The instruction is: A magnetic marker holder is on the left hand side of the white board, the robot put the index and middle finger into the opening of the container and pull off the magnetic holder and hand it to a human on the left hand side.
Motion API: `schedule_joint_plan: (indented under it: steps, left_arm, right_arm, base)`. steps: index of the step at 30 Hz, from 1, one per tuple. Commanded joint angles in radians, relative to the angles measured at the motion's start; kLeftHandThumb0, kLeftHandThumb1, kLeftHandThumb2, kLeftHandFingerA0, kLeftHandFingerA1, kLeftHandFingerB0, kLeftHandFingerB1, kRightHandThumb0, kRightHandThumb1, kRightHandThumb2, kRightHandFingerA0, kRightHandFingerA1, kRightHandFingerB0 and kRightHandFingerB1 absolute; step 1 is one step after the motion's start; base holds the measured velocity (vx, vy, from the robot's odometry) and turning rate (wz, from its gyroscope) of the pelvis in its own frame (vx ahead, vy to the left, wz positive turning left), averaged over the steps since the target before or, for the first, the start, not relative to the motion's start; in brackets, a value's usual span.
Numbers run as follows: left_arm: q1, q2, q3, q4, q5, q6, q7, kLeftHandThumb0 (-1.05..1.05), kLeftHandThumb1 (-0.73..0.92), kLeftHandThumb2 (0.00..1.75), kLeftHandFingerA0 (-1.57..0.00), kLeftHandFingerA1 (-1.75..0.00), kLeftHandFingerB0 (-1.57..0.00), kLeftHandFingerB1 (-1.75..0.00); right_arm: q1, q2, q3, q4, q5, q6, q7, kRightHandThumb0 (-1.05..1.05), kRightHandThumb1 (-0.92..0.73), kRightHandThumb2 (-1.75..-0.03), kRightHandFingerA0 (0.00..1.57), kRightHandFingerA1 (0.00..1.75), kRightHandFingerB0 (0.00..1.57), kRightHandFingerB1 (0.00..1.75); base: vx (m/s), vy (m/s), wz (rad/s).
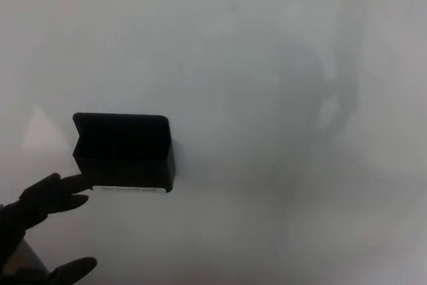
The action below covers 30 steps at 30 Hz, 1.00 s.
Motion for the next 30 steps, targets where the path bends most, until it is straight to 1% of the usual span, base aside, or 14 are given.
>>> schedule_joint_plan:
  steps: [1, 3, 6, 7, 9, 10, 14, 15, 16, 17, 19, 26, 27, 30]
  left_arm:
    - [-0.181, 0.158, -0.099, -0.090, 0.106, 0.115, -0.178, -0.66, 0.43, 0.81, -0.41, -0.49, -0.27, -0.40]
    - [-0.224, 0.176, -0.125, -0.081, 0.112, 0.134, -0.190, -0.61, 0.40, 0.81, -0.41, -0.51, -0.26, -0.42]
    - [-0.247, 0.187, -0.141, -0.078, 0.112, 0.150, -0.196, -0.61, 0.40, 0.81, -0.41, -0.51, -0.26, -0.42]
    - [-0.291, 0.200, -0.165, -0.072, 0.113, 0.176, -0.215, -0.66, 0.47, 0.59, -0.42, -0.37, -0.36, -0.33]
    - [-0.320, 0.204, -0.180, -0.072, 0.117, 0.196, -0.225, -0.66, 0.47, 0.59, -0.42, -0.37, -0.36, -0.33]
    - [-0.339, 0.211, -0.189, -0.072, 0.119, 0.210, -0.238, -0.66, 0.48, 0.59, -0.41, -0.37, -0.34, -0.33]
    - [-0.375, 0.215, -0.203, -0.067, 0.119, 0.238, -0.254, -0.64, 0.47, 0.59, -0.42, -0.38, -0.35, -0.33]
    - [-0.387, 0.213, -0.206, -0.065, 0.122, 0.247, -0.258, -0.58, 0.50, 0.56, -0.44, -0.37, -0.37, -0.32]
    - [-0.393, 0.212, -0.208, -0.064, 0.124, 0.253, -0.260, -0.58, 0.50, 0.56, -0.44, -0.37, -0.37, -0.32]
    - [-0.407, 0.209, -0.212, -0.057, 0.129, 0.259, -0.264, -0.63, 0.48, 0.59, -0.41, -0.38, -0.34, -0.33]
    - [-0.423, 0.208, -0.219, -0.042, 0.137, 0.263, -0.268, -0.65, 0.48, 0.59, -0.41, -0.38, -0.33, -0.33]
    - [-0.507, 0.209, -0.239, 0.057, 0.160, 0.273, -0.291, -0.64, 0.49, 0.57, -0.39, -0.38, -0.31, -0.31]
    - [-0.522, 0.211, -0.241, 0.063, 0.166, 0.292, -0.295, -0.58, 0.40, 0.81, -0.36, -0.52, -0.19, -0.41]
    - [-0.537, 0.214, -0.239, 0.073, 0.177, 0.300, -0.295, -0.58, 0.40, 0.80, -0.35, -0.52, -0.19, -0.41]
  right_arm:
    - [-0.026, -0.020, 0.010, 0.063, -0.062, -0.159, -0.130, -0.49, -0.69, -0.61, 0.71, 0.50, 0.42, 0.39]
    - [-0.032, -0.021, 0.014, 0.076, -0.068, -0.167, -0.142, -0.48, -0.70, -0.61, 0.72, 0.50, 0.45, 0.39]
    - [-0.035, -0.019, 0.015, 0.084, -0.071, -0.170, -0.151, -0.48, -0.70, -0.61, 0.72, 0.50, 0.45, 0.39]
    - [-0.038, -0.021, 0.018, 0.095, -0.076, -0.181, -0.161, -0.48, -0.71, -0.60, 0.71, 0.50, 0.47, 0.40]
    - [-0.041, -0.024, 0.021, 0.102, -0.082, -0.191, -0.171, -0.48, -0.71, -0.60, 0.71, 0.50, 0.47, 0.40]
    - [-0.044, -0.025, 0.023, 0.106, -0.086, -0.198, -0.179, -0.48, -0.67, -0.61, 0.71, 0.51, 0.46, 0.41]
    - [-0.055, -0.023, 0.022, 0.117, -0.084, -0.206, -0.181, -0.46, -0.69, -0.59, 0.73, 0.50, 0.49, 0.40]
    - [-0.057, -0.022, 0.023, 0.120, -0.085, -0.206, -0.183, -0.45, -0.69, -0.59, 0.73, 0.50, 0.51, 0.41]
    - [-0.058, -0.021, 0.023, 0.120, -0.086, -0.206, -0.184, -0.45, -0.69, -0.59, 0.73, 0.50, 0.51, 0.41]
    - [-0.059, -0.021, 0.023, 0.121, -0.085, -0.206, -0.182, -0.48, -0.65, -0.62, 0.71, 0.52, 0.49, 0.42]
    - [-0.060, -0.021, 0.023, 0.123, -0.085, -0.206, -0.183, -0.45, -0.69, -0.59, 0.73, 0.50, 0.51, 0.41]
    - [-0.064, -0.023, 0.027, 0.126, -0.094, -0.214, -0.195, -0.44, -0.68, -0.60, 0.72, 0.51, 0.52, 0.42]
    - [-0.064, -0.023, 0.026, 0.127, -0.093, -0.215, -0.193, -0.47, -0.65, -0.61, 0.71, 0.52, 0.50, 0.42]
    - [-0.067, -0.024, 0.026, 0.131, -0.090, -0.219, -0.185, -0.46, -0.64, -0.61, 0.72, 0.52, 0.51, 0.43]
  base:
    - [0.00, 0.000, 0.00]
    - [0.00, 0.000, 0.00]
    - [0.00, 0.000, 0.00]
    - [0.00, 0.000, 0.00]
    - [0.00, 0.000, 0.00]
    - [0.00, 0.000, 0.00]
    - [0.00, 0.000, 0.00]
    - [0.00, 0.000, 0.00]
    - [0.00, 0.000, 0.00]
    - [0.00, 0.000, 0.00]
    - [0.00, 0.000, 0.00]
    - [0.00, 0.000, 0.00]
    - [0.00, 0.000, 0.00]
    - [0.00, 0.000, 0.00]
